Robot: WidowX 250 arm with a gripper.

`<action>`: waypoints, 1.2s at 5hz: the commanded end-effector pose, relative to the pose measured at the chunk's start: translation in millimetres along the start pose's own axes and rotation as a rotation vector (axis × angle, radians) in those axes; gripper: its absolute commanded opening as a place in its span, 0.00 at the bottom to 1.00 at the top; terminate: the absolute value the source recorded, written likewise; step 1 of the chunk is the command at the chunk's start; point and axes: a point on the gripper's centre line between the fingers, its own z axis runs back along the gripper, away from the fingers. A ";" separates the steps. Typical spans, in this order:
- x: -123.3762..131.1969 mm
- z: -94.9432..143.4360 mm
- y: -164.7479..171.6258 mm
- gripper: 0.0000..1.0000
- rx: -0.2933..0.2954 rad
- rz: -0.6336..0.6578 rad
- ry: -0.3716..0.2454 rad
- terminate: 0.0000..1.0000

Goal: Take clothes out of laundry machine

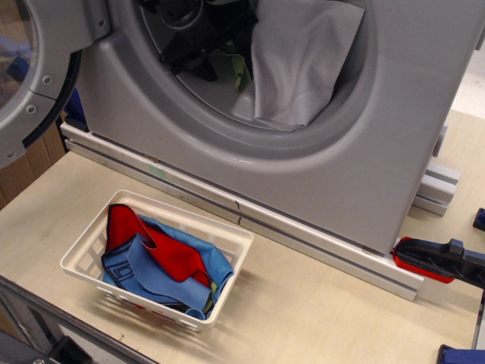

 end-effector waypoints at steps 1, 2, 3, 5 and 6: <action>11.0 10.3 -10.8 0.00 0.004 -0.044 -0.085 0.00; 8.4 15.5 -11.2 0.00 0.021 -0.093 -0.088 0.00; 9.3 31.2 -10.8 0.00 0.091 -0.141 -0.141 0.00; -16.1 90.3 -13.5 0.00 0.172 -0.182 -0.169 0.00; -54.2 109.0 -4.8 0.00 0.163 -0.171 -0.102 0.00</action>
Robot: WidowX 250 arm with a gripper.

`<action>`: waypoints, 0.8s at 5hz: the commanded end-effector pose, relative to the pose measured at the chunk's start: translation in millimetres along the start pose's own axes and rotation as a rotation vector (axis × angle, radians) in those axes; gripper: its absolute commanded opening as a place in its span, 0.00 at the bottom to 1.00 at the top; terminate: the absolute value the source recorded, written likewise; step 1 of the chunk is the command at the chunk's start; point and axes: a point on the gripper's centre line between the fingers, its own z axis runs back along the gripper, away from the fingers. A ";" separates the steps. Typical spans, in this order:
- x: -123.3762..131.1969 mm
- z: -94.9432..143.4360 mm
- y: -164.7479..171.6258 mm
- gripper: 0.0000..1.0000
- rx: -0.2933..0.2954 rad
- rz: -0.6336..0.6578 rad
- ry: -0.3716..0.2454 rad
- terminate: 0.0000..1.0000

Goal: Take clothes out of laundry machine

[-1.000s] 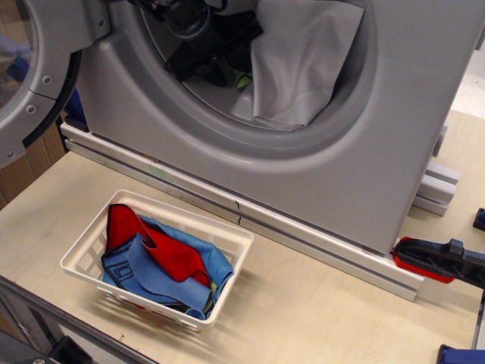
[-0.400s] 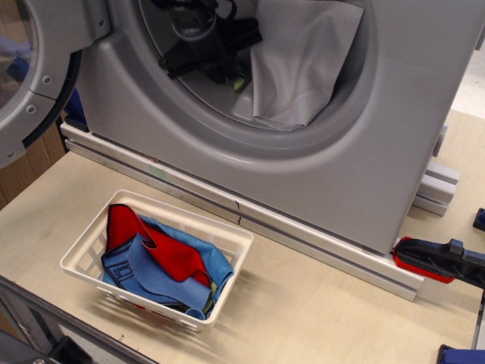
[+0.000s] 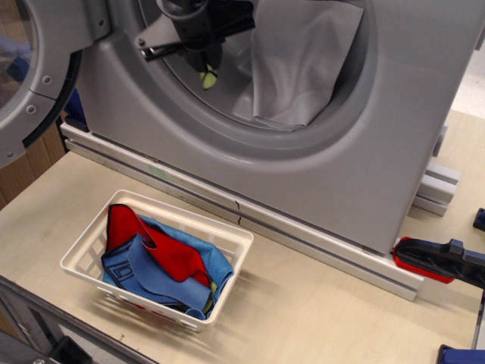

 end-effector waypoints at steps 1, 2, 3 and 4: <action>-60.9 55.0 12.3 0.00 -0.006 0.069 0.157 0.00; -96.2 52.5 35.3 0.00 0.054 0.057 0.316 0.00; -119.2 31.4 54.0 0.00 0.150 0.029 0.436 0.00; -129.5 14.5 68.2 0.00 0.183 0.038 0.507 0.00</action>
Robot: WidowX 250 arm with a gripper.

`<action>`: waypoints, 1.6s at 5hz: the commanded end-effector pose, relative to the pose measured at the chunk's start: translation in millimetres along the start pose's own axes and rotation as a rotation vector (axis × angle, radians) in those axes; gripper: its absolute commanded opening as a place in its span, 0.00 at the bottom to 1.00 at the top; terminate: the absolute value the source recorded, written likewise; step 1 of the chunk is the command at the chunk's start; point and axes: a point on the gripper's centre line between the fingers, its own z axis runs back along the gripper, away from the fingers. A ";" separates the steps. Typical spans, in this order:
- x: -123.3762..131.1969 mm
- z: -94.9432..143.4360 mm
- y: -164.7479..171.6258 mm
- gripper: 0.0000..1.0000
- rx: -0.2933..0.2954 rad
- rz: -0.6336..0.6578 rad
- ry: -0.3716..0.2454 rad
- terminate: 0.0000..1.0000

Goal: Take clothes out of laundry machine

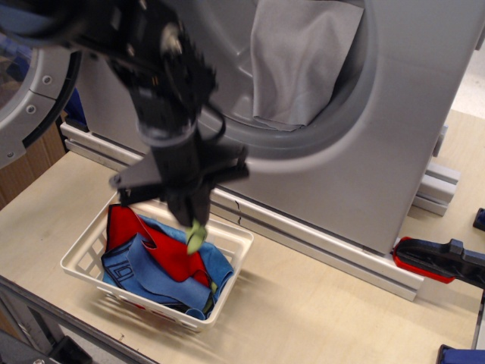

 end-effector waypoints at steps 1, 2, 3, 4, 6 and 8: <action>12.4 -22.6 9.8 0.00 0.059 0.009 0.119 0.00; 13.2 -35.2 8.4 0.00 0.110 -0.039 0.086 0.00; 13.5 -31.7 17.1 1.00 0.147 -0.009 0.123 0.00; 15.5 -19.8 19.5 1.00 0.103 -0.034 0.138 0.00; 20.4 27.0 15.9 1.00 0.110 -0.033 0.082 0.00; 32.6 40.7 13.8 1.00 0.067 -0.061 0.060 0.00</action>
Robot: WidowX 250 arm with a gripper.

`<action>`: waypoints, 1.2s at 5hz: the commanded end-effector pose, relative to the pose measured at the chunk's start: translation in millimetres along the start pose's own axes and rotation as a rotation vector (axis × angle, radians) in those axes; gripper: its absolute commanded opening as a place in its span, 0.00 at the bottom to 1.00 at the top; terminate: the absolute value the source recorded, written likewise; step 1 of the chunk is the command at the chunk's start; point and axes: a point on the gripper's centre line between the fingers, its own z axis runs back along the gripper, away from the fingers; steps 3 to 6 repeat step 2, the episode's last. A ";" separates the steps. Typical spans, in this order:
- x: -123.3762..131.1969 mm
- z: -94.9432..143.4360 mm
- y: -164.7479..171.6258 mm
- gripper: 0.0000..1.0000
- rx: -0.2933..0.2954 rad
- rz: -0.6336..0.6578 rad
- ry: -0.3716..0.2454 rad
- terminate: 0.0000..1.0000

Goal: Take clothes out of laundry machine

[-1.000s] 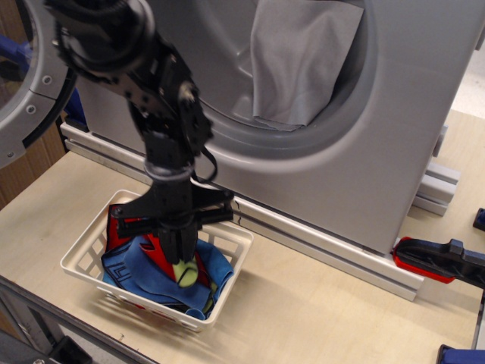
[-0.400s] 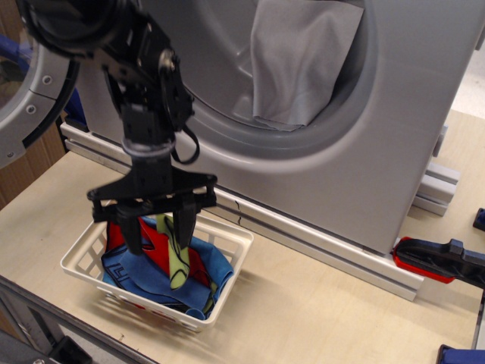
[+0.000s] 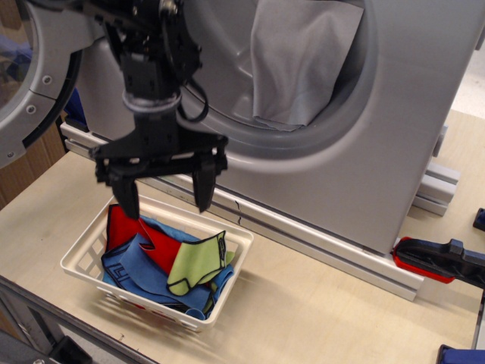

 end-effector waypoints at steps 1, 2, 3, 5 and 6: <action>8.5 29.5 2.6 1.00 -0.032 0.005 -0.051 0.00; 8.5 29.5 2.6 1.00 -0.032 0.005 -0.051 1.00; 8.5 29.5 2.6 1.00 -0.032 0.005 -0.051 1.00; 8.5 29.5 2.6 1.00 -0.032 0.005 -0.051 1.00; 8.5 29.5 2.6 1.00 -0.032 0.005 -0.051 1.00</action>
